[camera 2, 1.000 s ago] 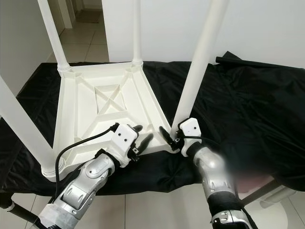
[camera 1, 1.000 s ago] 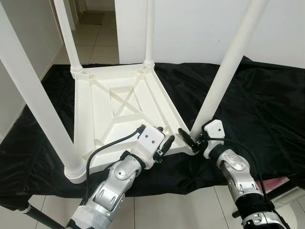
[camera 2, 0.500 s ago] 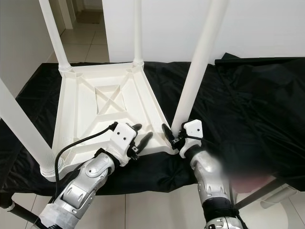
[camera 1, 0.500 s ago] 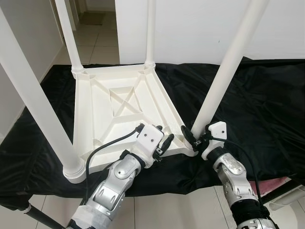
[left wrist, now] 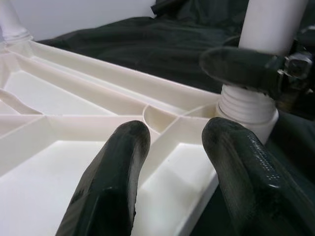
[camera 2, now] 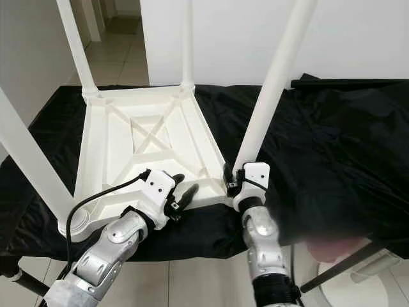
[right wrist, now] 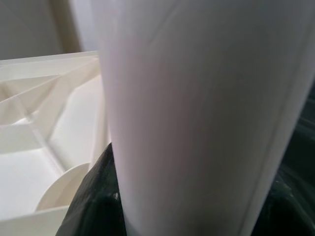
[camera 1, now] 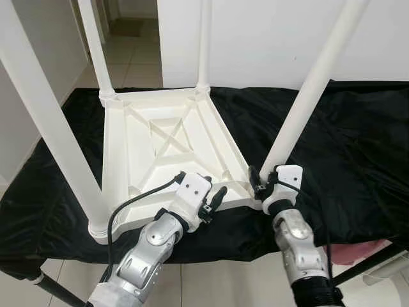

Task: Building children table

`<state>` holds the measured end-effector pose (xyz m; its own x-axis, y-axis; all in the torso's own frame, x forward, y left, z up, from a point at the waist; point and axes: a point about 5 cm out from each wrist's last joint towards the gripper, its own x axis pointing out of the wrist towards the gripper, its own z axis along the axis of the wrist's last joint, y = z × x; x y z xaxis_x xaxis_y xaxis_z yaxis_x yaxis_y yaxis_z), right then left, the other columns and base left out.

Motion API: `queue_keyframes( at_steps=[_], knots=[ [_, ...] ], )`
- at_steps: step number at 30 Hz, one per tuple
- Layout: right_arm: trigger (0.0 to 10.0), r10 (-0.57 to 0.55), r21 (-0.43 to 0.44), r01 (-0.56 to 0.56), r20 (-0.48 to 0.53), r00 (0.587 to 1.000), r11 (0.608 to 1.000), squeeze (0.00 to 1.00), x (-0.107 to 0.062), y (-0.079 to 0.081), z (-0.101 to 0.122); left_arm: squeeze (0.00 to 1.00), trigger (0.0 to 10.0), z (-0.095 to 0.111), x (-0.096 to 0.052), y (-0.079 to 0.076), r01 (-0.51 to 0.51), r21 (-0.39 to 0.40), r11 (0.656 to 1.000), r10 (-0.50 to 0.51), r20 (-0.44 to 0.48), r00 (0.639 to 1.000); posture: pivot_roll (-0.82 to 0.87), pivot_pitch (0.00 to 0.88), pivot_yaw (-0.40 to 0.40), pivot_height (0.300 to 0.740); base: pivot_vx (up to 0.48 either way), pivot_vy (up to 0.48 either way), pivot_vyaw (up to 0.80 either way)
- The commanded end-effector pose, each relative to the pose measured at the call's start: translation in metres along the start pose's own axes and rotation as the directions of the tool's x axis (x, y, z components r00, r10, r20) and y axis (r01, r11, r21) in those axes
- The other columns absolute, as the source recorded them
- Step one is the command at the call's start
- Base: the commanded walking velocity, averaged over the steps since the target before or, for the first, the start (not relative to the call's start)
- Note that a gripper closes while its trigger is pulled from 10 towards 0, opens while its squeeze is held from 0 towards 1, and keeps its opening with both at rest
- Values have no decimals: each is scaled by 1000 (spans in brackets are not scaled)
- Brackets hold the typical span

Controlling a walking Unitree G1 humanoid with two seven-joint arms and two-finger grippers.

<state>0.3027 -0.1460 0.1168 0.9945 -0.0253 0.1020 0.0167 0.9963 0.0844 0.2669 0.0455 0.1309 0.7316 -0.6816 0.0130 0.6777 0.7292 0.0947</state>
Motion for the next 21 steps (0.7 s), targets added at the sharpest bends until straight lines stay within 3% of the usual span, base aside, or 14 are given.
queue_keyframes(
  at_steps=[1,7,12,21],
  knots=[
    [10000,-136,37,140,-88,987,990,0,-9,-9,-18,0,10000,-3,-3,-14,225,-12,974,-225,-21,974,10,0,-1,740,0,0,0],
    [10000,-227,33,232,-116,967,972,0,-11,-1,-20,0,10000,-5,-6,-14,243,-10,970,-243,-39,969,13,0,0,740,0,0,0],
    [10000,-242,28,247,-122,963,969,0,-10,1,-21,0,10000,-5,-7,-14,247,-11,969,-247,-43,968,13,0,0,740,0,0,0],
    [10000,-305,-71,300,-80,949,951,0,-1,-17,-14,0,10000,-7,-14,-17,318,-27,948,-319,-97,943,13,0,-5,740,0,0,0]
  ],
)
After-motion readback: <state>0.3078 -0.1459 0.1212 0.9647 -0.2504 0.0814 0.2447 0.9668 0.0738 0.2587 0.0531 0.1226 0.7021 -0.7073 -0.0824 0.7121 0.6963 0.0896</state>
